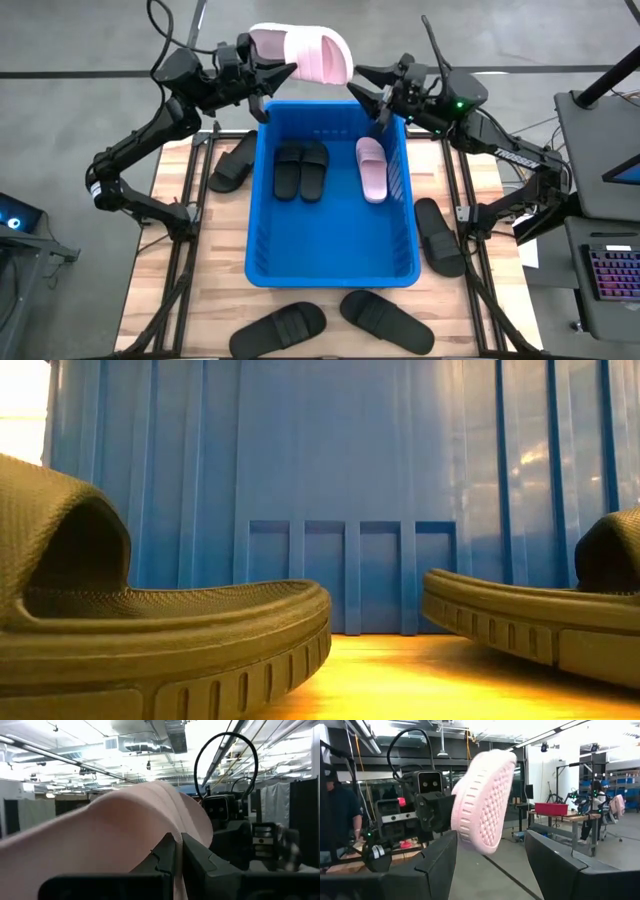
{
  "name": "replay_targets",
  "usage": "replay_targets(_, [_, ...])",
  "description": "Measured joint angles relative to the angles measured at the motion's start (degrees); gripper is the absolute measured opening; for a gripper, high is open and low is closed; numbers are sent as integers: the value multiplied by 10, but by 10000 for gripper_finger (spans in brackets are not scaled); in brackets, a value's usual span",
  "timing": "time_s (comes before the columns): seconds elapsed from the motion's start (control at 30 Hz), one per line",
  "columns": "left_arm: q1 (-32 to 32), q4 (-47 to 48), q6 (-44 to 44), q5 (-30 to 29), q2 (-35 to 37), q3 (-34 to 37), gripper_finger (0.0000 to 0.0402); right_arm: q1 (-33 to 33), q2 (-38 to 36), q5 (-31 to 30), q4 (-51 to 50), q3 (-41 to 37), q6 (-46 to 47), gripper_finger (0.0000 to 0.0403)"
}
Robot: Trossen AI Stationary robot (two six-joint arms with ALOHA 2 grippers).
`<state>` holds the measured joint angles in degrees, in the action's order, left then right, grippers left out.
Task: Pick and place slides into bin
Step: Put the pink slide into the blue bin
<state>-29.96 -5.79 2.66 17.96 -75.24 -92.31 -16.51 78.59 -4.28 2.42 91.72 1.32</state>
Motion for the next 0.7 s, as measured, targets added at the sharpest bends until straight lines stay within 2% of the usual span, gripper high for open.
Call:
replay_targets(0.2, [0,-1,-17,-1,1,0,0,0,0,1,-1,3,15,224])
replay_targets(0.7, [1,-26,-14,46,-7,0,0,0,3,-4,0,3,14,224])
